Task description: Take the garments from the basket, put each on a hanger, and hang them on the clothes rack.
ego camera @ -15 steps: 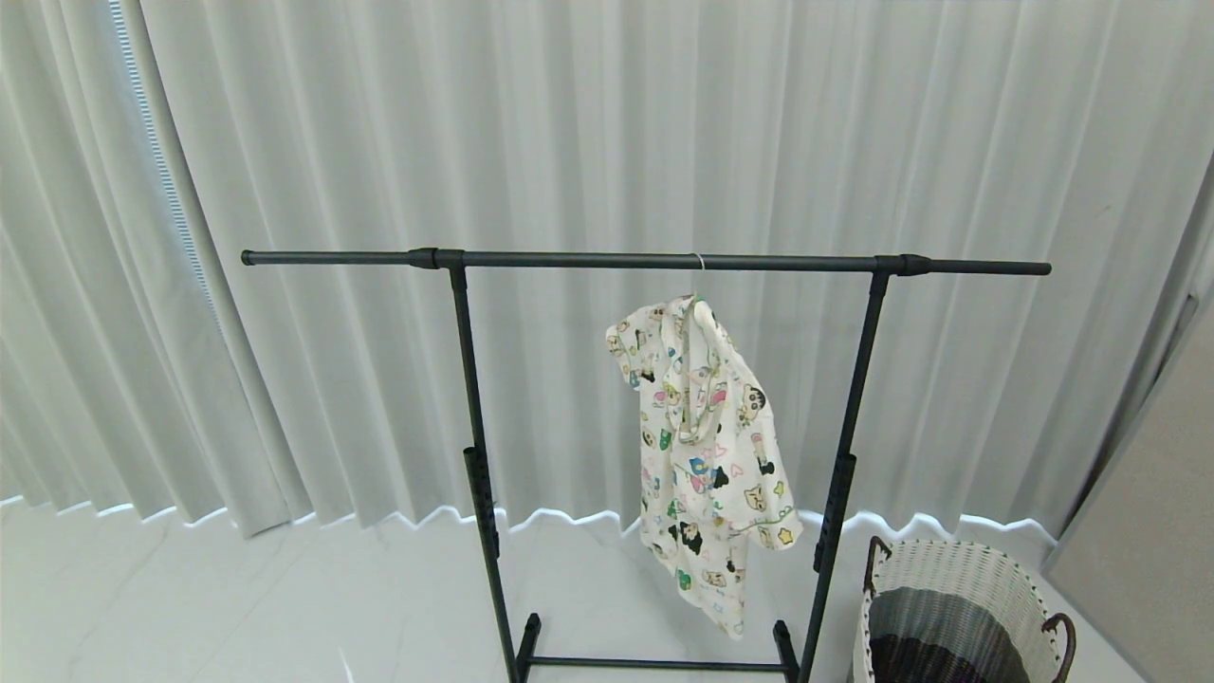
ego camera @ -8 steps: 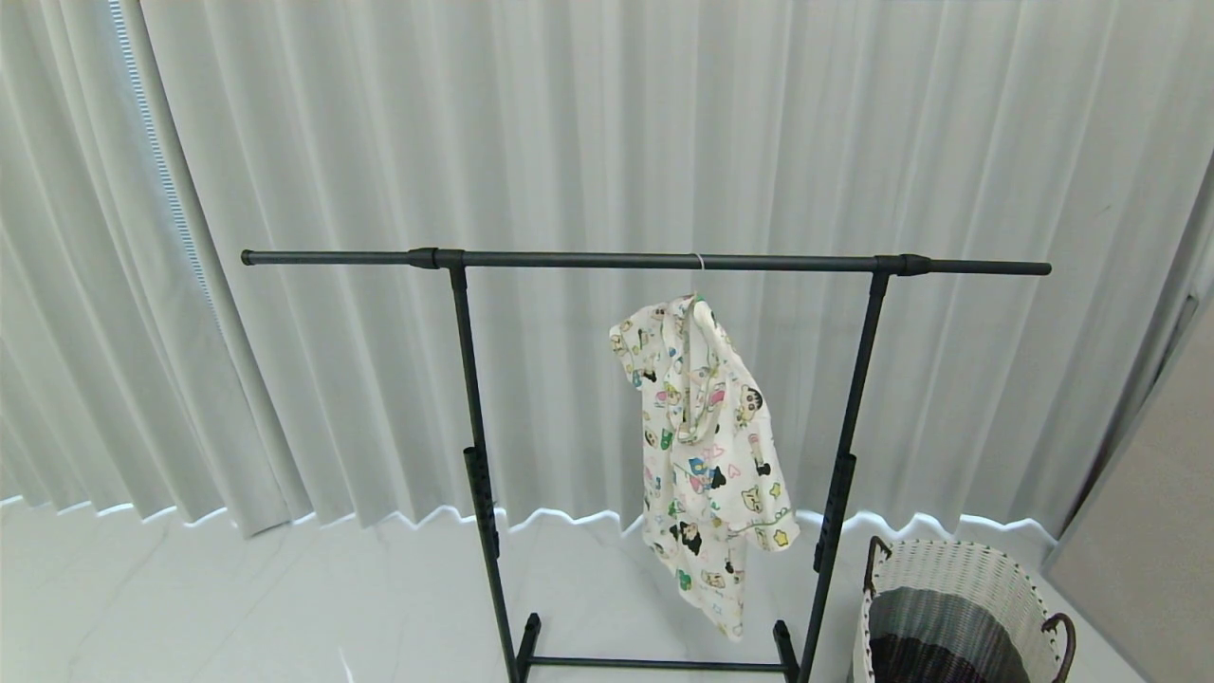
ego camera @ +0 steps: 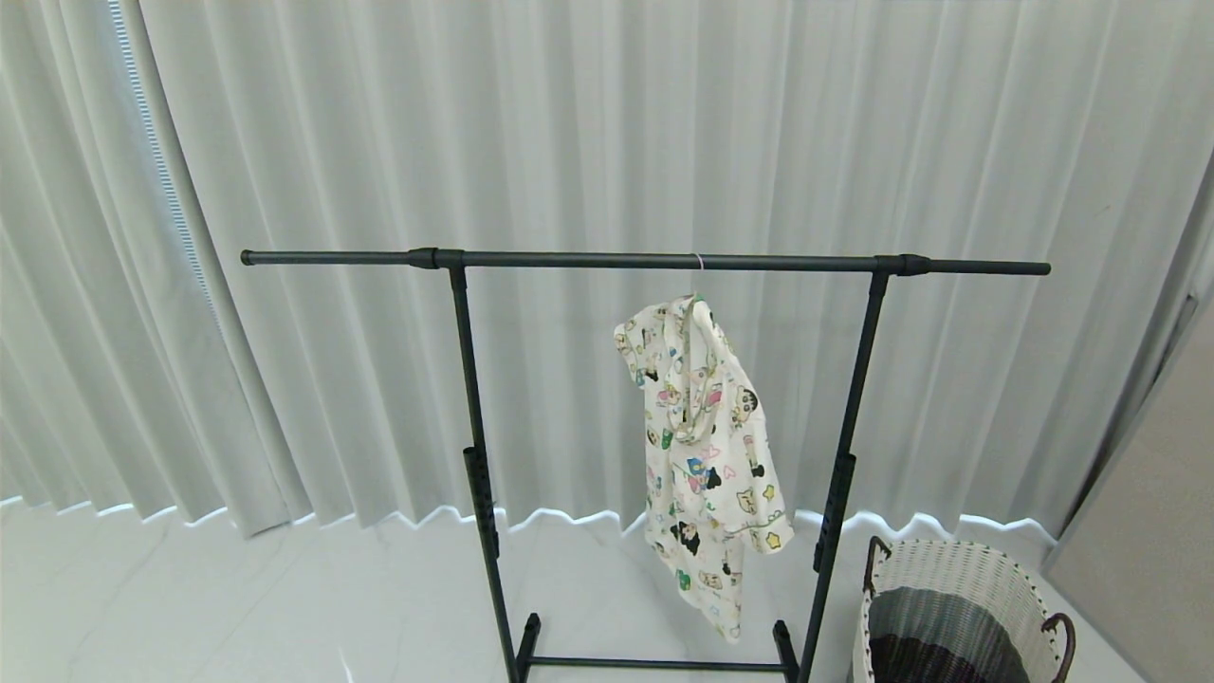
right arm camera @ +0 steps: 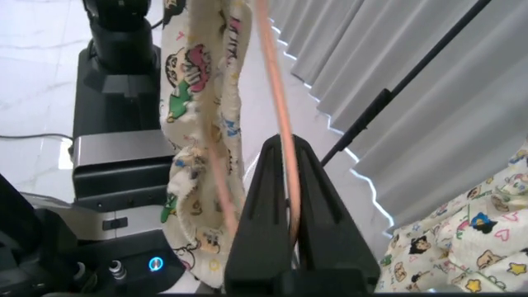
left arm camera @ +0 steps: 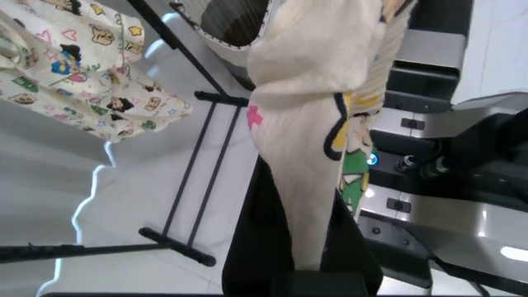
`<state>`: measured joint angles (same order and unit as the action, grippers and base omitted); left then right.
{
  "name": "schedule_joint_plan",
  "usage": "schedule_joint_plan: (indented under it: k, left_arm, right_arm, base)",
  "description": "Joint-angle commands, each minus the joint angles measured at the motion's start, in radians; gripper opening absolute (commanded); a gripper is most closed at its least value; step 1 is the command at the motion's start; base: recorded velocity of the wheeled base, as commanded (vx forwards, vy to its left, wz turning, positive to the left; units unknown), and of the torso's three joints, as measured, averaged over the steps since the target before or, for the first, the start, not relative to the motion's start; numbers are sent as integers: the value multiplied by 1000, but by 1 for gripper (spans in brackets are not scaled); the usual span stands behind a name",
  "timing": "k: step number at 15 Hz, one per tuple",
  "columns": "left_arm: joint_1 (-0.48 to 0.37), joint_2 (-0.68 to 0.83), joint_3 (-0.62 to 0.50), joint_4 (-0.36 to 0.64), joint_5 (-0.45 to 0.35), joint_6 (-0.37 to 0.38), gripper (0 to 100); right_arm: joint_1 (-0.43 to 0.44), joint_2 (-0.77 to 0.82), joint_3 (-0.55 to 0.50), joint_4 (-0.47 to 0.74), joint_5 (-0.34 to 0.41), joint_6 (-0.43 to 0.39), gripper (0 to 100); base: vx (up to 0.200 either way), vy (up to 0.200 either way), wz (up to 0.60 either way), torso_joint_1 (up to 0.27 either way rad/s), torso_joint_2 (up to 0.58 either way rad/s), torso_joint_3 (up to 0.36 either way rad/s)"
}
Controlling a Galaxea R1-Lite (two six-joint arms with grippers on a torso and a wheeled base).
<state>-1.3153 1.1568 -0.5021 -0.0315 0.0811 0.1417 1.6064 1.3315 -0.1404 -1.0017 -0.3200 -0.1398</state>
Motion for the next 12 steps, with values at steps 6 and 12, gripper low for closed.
schedule_joint_plan:
  k: [6, 12]
  left_arm:
    - [28, -55, 85, -1, 279, 21, 0]
    - [166, -97, -92, -1, 336, 24, 0]
  right_arm:
    - [-100, -31, 15, 3, -67, 2, 100]
    - [-275, 26, -79, 32, -8, 138, 100]
  base:
    - [0, 0, 0, 0, 0, 0]
    - [0, 0, 0, 0, 0, 0]
